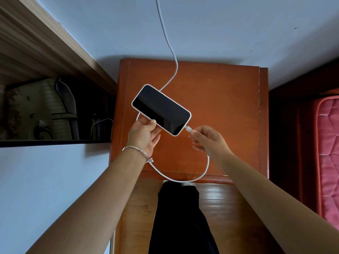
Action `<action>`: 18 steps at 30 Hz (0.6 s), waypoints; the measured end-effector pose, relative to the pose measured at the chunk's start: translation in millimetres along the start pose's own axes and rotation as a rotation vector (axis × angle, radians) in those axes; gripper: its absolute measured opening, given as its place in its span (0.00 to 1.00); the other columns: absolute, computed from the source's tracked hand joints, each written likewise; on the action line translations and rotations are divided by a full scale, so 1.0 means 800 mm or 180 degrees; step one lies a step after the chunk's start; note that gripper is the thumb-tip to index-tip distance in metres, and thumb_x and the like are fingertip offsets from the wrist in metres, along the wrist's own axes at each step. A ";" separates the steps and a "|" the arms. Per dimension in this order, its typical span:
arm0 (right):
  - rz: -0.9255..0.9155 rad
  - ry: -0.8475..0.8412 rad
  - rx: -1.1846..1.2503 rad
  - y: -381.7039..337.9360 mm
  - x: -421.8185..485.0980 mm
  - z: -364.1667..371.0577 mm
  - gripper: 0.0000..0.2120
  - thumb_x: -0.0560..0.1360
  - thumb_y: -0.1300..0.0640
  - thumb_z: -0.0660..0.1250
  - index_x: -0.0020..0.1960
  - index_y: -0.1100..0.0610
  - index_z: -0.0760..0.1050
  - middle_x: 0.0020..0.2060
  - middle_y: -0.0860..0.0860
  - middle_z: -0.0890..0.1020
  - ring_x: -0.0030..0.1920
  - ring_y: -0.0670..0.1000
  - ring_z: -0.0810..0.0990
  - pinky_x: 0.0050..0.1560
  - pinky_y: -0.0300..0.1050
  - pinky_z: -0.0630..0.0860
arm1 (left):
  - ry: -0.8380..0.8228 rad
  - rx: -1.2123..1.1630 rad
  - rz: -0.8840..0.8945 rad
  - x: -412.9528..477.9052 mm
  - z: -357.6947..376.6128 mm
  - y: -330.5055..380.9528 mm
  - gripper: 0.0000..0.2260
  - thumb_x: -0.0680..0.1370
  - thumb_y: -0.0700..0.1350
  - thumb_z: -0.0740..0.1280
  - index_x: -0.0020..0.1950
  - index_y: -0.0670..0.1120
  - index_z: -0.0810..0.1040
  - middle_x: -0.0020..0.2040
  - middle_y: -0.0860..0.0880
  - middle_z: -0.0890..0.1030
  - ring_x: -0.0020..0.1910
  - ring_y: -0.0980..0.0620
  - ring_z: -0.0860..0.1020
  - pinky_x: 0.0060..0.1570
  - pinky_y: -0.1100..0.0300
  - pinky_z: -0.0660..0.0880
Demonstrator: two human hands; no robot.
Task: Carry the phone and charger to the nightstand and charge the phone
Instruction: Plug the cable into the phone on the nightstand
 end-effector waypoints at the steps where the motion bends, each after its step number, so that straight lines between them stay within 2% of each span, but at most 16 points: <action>1: 0.0001 -0.0002 -0.0011 -0.001 0.000 0.001 0.08 0.77 0.57 0.65 0.39 0.51 0.77 0.39 0.48 0.81 0.41 0.47 0.77 0.47 0.43 0.79 | 0.0002 0.0016 0.0011 0.000 0.001 0.000 0.10 0.77 0.36 0.63 0.58 0.43 0.75 0.55 0.45 0.81 0.51 0.49 0.81 0.59 0.48 0.71; 6: 0.0014 0.0093 -0.0051 -0.006 -0.001 0.002 0.08 0.76 0.58 0.65 0.38 0.53 0.76 0.41 0.56 0.80 0.41 0.51 0.75 0.54 0.52 0.77 | 0.0069 0.0214 0.0147 -0.002 0.002 0.001 0.08 0.77 0.37 0.64 0.56 0.43 0.74 0.51 0.45 0.81 0.50 0.48 0.81 0.60 0.48 0.71; 9: 0.0010 0.0101 -0.0016 -0.008 -0.002 0.003 0.09 0.76 0.58 0.66 0.37 0.53 0.77 0.41 0.59 0.80 0.41 0.55 0.74 0.50 0.51 0.73 | 0.0071 0.0370 0.0197 -0.004 0.003 0.006 0.06 0.77 0.37 0.63 0.52 0.44 0.74 0.54 0.45 0.81 0.51 0.47 0.81 0.60 0.48 0.72; 14: -0.0024 0.0056 0.0099 -0.012 -0.001 0.003 0.11 0.75 0.60 0.66 0.35 0.53 0.77 0.40 0.59 0.79 0.41 0.56 0.72 0.48 0.50 0.71 | 0.0044 0.0501 0.0211 -0.006 0.001 0.010 0.06 0.77 0.36 0.63 0.50 0.47 0.73 0.56 0.45 0.80 0.52 0.48 0.81 0.58 0.46 0.70; 18: -0.0077 0.0052 0.0127 -0.013 0.001 0.001 0.12 0.75 0.60 0.66 0.33 0.51 0.77 0.40 0.59 0.80 0.40 0.55 0.74 0.48 0.51 0.72 | 0.0079 0.0612 0.0314 -0.005 0.002 0.012 0.08 0.77 0.37 0.63 0.56 0.45 0.73 0.56 0.45 0.81 0.52 0.48 0.81 0.57 0.47 0.71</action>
Point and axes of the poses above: each hand's wrist, its own x-axis towards the middle knuckle, its own z-axis out of the palm, y = z × x, the point moved 5 cm from there along x, towards the middle knuckle
